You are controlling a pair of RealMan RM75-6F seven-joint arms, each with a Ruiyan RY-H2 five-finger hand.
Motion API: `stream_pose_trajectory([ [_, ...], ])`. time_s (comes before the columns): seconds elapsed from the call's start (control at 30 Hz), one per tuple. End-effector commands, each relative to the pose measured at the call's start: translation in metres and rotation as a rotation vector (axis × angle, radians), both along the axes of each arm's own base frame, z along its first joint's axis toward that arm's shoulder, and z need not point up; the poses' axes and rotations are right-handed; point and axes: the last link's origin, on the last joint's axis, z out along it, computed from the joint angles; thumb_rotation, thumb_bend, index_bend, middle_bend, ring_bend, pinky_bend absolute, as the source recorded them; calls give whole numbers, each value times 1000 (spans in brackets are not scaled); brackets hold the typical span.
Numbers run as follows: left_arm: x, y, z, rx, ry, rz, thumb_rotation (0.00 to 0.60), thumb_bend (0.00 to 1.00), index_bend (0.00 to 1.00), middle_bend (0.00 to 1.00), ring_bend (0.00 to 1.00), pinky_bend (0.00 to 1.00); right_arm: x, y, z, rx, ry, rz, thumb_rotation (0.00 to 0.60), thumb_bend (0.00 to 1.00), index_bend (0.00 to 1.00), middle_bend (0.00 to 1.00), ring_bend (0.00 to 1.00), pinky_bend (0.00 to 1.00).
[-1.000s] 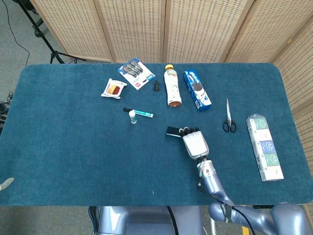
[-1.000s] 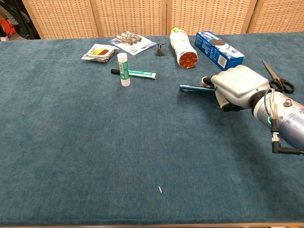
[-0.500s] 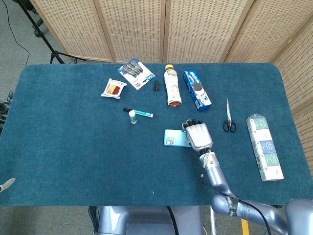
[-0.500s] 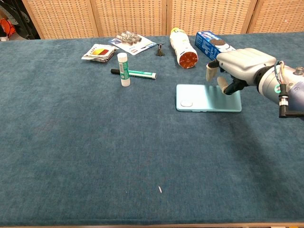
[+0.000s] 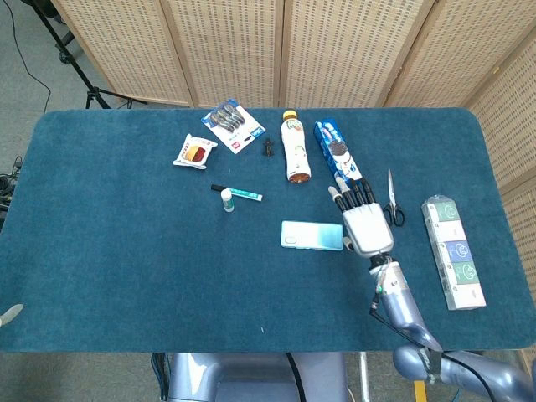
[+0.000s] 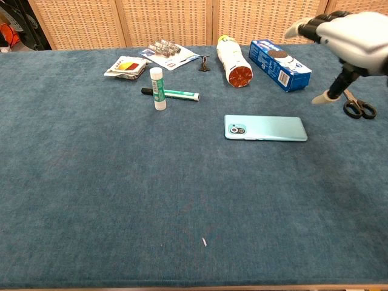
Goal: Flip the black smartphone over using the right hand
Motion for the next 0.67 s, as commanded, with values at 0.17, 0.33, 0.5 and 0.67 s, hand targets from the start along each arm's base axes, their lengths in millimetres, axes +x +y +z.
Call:
stream_pose_trajectory([
  [0.17,0,-4,-4,30,32,4,600,0,0,0,0,0,-70,83,58,-84,-94,21,600,0,58,0,0,5],
  [0.33,-1,-4,-6,20,39,1,600,0,0,0,0,0,-94,104,69,-125,-145,-19,600,0,58,0,0,5],
  [0.5,0,-3,-10,2,49,-4,600,0,0,0,0,0,-109,111,72,-131,-166,-35,600,0,51,0,0,5],
  [0.67,1,-3,-12,-4,57,-5,600,0,0,0,0,0,-111,112,76,-131,-167,-34,600,0,45,0,0,5],
])
